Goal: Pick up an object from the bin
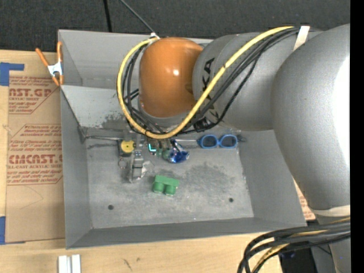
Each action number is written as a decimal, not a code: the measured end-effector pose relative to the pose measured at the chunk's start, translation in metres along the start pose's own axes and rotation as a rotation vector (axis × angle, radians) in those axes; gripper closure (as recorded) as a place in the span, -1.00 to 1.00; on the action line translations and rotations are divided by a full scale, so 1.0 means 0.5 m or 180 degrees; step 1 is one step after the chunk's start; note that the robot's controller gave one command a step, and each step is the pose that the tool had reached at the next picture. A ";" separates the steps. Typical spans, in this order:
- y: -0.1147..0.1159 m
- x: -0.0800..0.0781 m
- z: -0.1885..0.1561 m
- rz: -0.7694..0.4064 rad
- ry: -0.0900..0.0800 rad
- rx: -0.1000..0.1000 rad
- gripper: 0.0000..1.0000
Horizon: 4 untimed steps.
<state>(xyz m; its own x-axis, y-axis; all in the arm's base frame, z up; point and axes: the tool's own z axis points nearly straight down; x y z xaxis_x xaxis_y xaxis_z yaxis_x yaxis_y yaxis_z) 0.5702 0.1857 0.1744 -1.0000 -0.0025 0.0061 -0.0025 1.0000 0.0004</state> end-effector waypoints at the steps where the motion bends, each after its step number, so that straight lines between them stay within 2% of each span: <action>1: -0.041 -0.016 0.175 -0.1011 -0.0008 0.0005 -1.00; 2: -0.040 -0.019 0.170 -0.1006 -0.0025 -0.0004 1.00; 3: -0.065 0.038 -0.294 -0.0866 -0.0057 0.0001 1.00; 4: -0.054 0.096 -0.282 -0.1869 -0.0026 0.0005 1.00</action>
Offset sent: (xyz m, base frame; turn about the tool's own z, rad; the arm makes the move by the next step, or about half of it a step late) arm 0.0088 -0.0208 -0.0852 -0.3171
